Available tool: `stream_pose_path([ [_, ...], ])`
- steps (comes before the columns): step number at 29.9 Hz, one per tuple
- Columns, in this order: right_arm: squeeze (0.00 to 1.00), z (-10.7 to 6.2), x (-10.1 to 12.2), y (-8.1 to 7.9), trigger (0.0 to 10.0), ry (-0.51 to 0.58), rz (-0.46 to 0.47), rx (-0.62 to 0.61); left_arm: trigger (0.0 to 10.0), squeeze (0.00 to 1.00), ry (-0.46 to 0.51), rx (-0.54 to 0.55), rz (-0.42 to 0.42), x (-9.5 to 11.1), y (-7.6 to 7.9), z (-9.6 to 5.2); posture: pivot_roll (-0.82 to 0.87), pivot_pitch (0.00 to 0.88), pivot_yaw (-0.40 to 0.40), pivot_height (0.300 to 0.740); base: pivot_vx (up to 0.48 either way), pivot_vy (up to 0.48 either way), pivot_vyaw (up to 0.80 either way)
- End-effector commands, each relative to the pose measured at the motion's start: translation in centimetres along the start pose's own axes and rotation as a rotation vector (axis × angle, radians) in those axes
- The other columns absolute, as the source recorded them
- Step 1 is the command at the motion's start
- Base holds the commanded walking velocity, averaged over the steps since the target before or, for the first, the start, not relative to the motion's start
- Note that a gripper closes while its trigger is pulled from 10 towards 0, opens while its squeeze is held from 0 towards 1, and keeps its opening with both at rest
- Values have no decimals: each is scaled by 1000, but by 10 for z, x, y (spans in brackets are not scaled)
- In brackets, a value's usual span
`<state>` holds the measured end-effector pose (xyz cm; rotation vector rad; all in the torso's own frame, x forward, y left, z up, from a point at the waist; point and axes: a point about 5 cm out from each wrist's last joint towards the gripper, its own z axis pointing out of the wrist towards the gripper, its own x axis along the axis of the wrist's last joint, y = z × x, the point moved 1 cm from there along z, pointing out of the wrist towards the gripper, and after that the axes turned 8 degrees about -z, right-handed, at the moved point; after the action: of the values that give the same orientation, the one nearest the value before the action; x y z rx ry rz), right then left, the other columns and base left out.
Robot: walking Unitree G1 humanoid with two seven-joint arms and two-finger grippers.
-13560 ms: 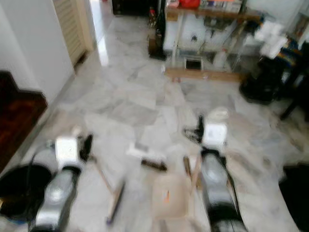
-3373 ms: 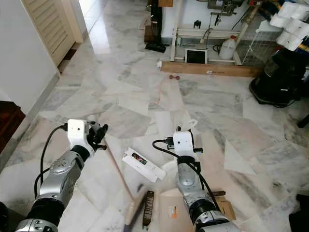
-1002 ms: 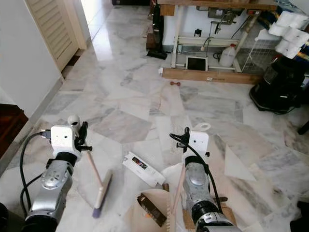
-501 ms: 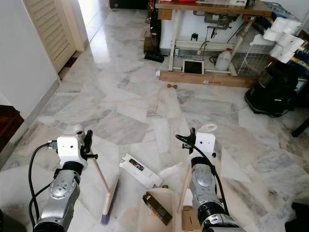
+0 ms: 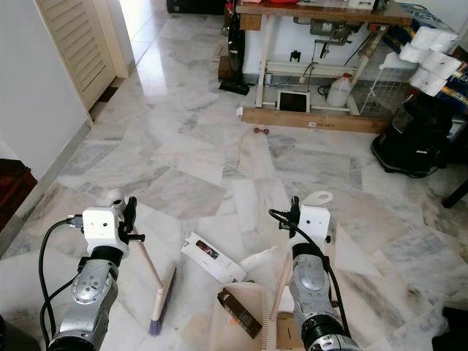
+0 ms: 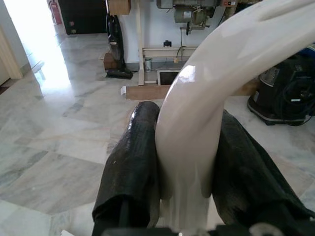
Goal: Sweep floor
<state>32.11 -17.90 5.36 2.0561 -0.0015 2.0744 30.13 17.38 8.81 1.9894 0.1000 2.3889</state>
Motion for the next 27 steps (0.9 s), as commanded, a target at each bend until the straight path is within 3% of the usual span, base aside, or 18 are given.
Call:
stream_pose_path([
  [1,0,7,18,1,10000,86,-4,-3,10000,0,49,3,12,9,-2,4,58,0,-26,740,0,0,0],
  [22,0,6,29,-1,10000,130,7,-6,10000,0,75,23,21,15,-5,5,63,0,-19,740,0,0,0],
  [27,0,7,30,-1,10000,129,-18,0,10000,0,75,25,24,16,-5,5,67,0,-19,740,0,0,800],
])
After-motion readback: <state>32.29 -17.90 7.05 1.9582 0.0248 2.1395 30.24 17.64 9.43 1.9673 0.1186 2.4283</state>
